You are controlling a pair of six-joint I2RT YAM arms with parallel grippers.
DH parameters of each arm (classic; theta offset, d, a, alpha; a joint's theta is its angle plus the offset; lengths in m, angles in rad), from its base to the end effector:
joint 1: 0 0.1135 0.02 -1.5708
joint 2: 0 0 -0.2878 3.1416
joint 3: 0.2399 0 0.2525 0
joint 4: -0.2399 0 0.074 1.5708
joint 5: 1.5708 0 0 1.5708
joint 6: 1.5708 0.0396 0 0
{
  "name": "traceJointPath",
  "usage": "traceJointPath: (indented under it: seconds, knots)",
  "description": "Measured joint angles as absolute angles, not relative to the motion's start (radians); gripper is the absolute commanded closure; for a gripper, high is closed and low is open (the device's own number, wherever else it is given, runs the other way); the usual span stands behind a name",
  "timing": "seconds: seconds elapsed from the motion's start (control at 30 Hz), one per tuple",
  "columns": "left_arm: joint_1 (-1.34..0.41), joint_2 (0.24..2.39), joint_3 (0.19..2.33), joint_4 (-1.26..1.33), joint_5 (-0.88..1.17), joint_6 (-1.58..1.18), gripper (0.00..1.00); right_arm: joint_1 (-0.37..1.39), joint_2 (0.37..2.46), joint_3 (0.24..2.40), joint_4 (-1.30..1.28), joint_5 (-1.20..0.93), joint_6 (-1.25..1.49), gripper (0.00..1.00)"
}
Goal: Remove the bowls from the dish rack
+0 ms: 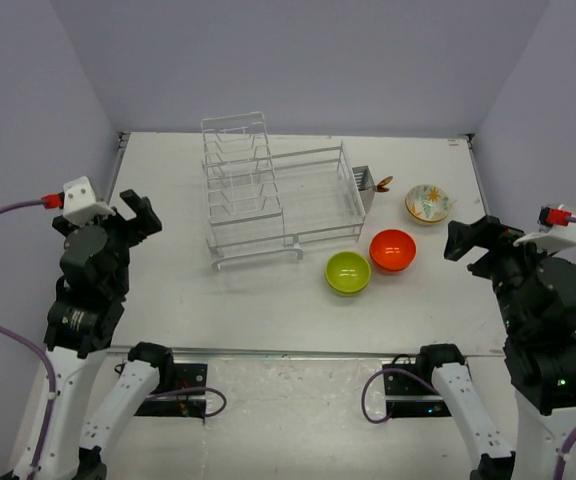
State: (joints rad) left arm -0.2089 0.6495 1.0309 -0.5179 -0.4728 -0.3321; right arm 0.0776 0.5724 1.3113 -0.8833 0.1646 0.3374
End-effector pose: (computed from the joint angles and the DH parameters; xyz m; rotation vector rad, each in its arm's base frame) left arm 0.1058 -0.0040 0.4197 -0.4492 1.6315 -0.0014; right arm 0.0313 -0.0041 0.4626 0.3429 1.6815 0.1669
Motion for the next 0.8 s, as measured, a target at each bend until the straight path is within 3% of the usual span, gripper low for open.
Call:
traceJointPath:
  seconds: [0.23,0.8]
  knots:
    - [-0.208,0.438,0.883,-0.516,-0.476,-0.331,0.0,0.078,0.508,1.205,-0.871,0.138,0.33,0.01]
    - [-0.209,0.415,0.725,-0.482,-0.484,-0.322,0.0,0.078,0.484,1.073,-0.791,0.136,0.312,0.01]
